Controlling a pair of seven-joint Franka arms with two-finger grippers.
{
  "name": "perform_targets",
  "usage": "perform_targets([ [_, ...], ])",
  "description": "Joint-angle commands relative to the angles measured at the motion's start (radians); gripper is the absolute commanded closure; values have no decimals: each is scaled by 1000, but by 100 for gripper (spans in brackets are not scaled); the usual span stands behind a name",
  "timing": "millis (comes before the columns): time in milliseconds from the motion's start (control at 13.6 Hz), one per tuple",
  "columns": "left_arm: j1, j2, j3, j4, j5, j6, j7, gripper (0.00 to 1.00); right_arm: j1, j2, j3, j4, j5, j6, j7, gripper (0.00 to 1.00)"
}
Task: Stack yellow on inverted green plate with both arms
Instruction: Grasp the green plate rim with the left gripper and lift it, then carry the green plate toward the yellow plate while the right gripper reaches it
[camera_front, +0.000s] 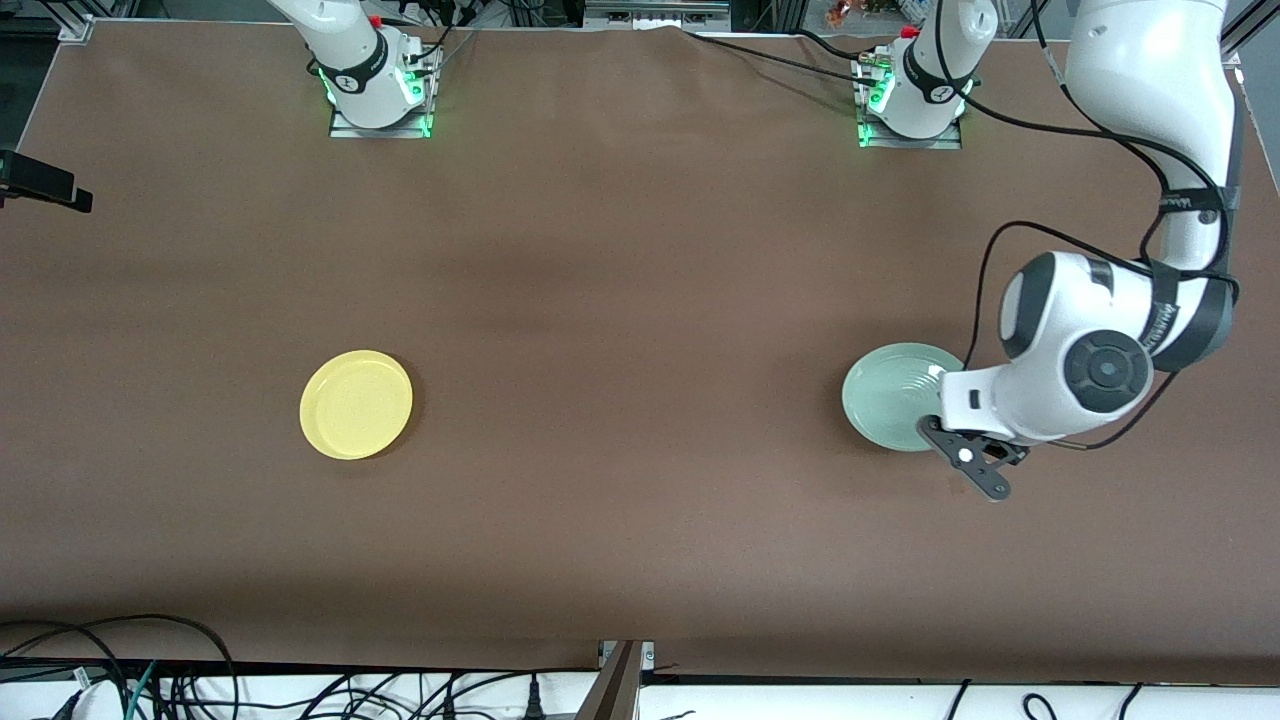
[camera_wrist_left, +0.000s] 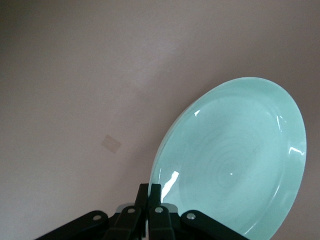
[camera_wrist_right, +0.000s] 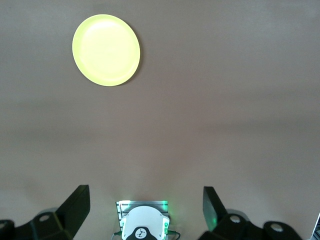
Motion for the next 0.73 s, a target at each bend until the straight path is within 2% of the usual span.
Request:
perform_targets([
  [0,-118,7,11,78,116,-110,-160,100,-11,12,4,10,32,1,6,0],
  [367,-359,7,17,85,320,-236,-484,100,-14,87,2,8,40,1,6,0],
  [661,-538,40,16,85,587,-343,-685,100,-15,176,4,8,42,32,7,0],
])
